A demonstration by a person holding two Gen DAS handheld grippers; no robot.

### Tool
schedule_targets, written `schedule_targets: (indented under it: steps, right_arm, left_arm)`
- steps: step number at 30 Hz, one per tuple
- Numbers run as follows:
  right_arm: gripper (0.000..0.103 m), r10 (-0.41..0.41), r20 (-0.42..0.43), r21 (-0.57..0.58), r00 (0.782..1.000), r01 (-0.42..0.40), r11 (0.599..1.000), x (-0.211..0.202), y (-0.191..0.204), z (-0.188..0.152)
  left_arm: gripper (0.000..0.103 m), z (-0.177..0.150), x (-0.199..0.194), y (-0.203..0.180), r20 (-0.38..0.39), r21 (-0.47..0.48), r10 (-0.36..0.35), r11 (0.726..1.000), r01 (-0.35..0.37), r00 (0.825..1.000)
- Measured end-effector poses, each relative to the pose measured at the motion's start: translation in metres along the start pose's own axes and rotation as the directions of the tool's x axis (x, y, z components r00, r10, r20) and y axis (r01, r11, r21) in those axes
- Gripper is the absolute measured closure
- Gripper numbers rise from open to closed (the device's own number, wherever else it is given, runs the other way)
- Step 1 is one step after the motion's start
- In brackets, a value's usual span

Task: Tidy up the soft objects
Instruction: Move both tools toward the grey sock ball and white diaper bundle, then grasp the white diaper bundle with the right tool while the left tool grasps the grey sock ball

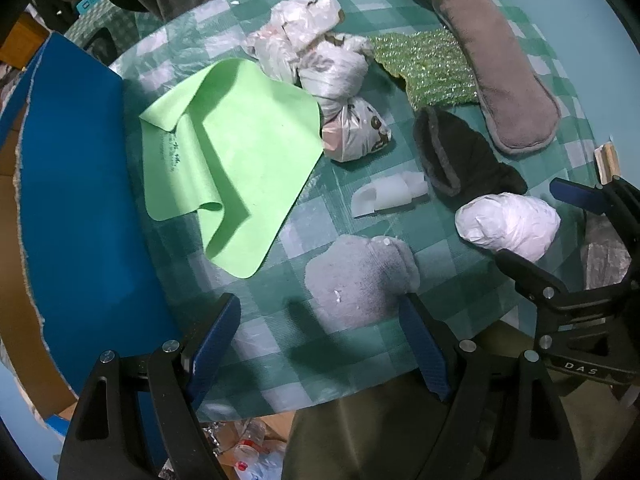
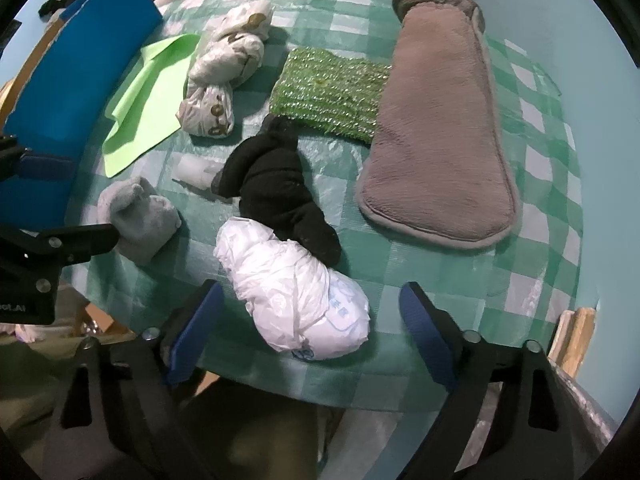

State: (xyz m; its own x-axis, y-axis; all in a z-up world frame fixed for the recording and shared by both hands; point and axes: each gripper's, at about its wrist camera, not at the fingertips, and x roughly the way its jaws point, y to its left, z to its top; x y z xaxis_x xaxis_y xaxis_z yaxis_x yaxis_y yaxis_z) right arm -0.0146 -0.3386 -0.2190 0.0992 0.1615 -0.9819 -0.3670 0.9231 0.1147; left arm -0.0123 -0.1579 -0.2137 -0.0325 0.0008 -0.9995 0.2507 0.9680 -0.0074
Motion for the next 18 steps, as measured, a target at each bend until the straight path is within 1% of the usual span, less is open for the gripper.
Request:
schedule_targets:
  steps: [3, 8, 9, 11, 14, 18]
  right_arm:
    - [0.021, 0.007, -0.012, -0.008, 1.000, -0.007, 1.000, 0.006, -0.001, -0.002]
    - [0.034, 0.029, -0.035, -0.011, 0.999, -0.030, 0.999, 0.015, 0.000, -0.001]
    - [0.035, 0.032, -0.035, -0.012, 0.999, -0.032, 0.999, 0.017, 0.001, -0.001]
    - [0.039, 0.041, -0.032, -0.006, 0.999, -0.041, 0.999, 0.017, -0.001, 0.000]
    - [0.042, 0.059, -0.023, 0.022, 0.998, -0.058, 0.998, 0.018, -0.009, 0.000]
    - [0.043, 0.079, -0.010, 0.064, 0.997, -0.079, 0.995, 0.010, -0.024, -0.002]
  left_arm:
    - [0.020, 0.002, 0.007, -0.001, -0.012, -0.001, -0.004, 1.000, 0.004, 1.000]
    - [0.020, 0.003, 0.014, 0.005, -0.021, 0.003, -0.008, 1.000, 0.008, 1.000]
    - [0.020, 0.003, 0.015, 0.006, -0.022, 0.004, -0.009, 1.000, 0.009, 1.000]
    - [0.020, 0.004, 0.019, 0.006, -0.026, 0.009, -0.006, 1.000, 0.006, 1.000]
    - [0.020, 0.005, 0.020, 0.003, -0.036, 0.009, -0.008, 1.000, 0.008, 0.999]
    - [0.020, 0.007, 0.022, -0.004, -0.035, 0.013, -0.004, 1.000, 0.004, 0.999]
